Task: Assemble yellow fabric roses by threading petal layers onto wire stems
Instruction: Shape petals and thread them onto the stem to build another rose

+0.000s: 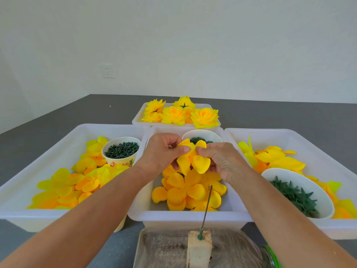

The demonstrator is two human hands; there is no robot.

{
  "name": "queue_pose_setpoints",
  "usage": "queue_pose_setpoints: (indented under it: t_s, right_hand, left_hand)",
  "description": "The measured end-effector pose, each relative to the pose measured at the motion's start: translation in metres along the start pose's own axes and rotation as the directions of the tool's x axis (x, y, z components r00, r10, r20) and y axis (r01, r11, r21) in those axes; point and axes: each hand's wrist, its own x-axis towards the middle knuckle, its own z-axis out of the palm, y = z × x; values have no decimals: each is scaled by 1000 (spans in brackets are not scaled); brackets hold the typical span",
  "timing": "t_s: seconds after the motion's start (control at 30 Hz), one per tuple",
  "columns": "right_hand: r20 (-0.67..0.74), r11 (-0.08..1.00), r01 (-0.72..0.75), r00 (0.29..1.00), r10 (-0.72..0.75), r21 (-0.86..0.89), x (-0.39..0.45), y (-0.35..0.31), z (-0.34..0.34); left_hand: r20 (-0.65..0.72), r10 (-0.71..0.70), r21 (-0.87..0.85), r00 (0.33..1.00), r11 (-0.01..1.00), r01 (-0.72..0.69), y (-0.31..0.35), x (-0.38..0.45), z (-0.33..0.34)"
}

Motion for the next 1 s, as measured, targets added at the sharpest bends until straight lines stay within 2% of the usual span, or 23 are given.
queue_pose_setpoints:
  t_s: [0.07, 0.1, 0.2, 0.3, 0.43, 0.57, 0.7, 0.77, 0.87, 0.9, 1.0]
  right_hand:
    - [-53, 981, 113, 991, -122, -160, -1, 2, 1]
    - [-40, 969, 174, 982, -183, -174, -2, 3, 1]
    - [56, 933, 341, 940, -337, -117, -8, 2, 3]
    - [128, 902, 417, 906, -403, -111, -11, 0, 4]
    - [56, 912, 389, 921, -385, -132, -9, 0, 3]
    - [-42, 932, 319, 943, -331, -174, -4, 2, 3]
    - [-51, 931, 328, 939, -340, -160, -4, 3, 2]
    - [-102, 891, 388, 902, -420, -236, -4, 2, 3]
    - [-215, 771, 505, 764, -609, -388, -8, 1, 5]
    - [-194, 763, 523, 762, -618, -381, -9, 1, 6]
    - [2, 872, 429, 897, -441, -236, -14, -1, 9]
  left_hand:
    - [43, 6, -41, 999, 999, -5, 1, -1, 0]
    - [47, -3, -68, 999, 998, 6, 1, -1, 0]
    - [-37, -71, -78, 997, 995, 68, -3, 3, -3]
    - [-143, -41, 69, 989, 996, 51, -10, 7, -5]
    - [-162, -1, 119, 987, 993, 21, -12, 8, -4]
    - [-135, -37, 23, 990, 999, 41, -9, 7, -3]
    - [-145, -25, -18, 989, 1000, 23, -8, 6, -4]
    - [-192, 6, 6, 981, 1000, -5, -10, 7, -4]
    - [-268, 40, 71, 962, 997, -22, -11, 8, -3]
    - [-274, 45, 76, 961, 997, -25, -11, 7, -3]
    - [-234, 51, 58, 971, 998, -39, -10, 5, -1]
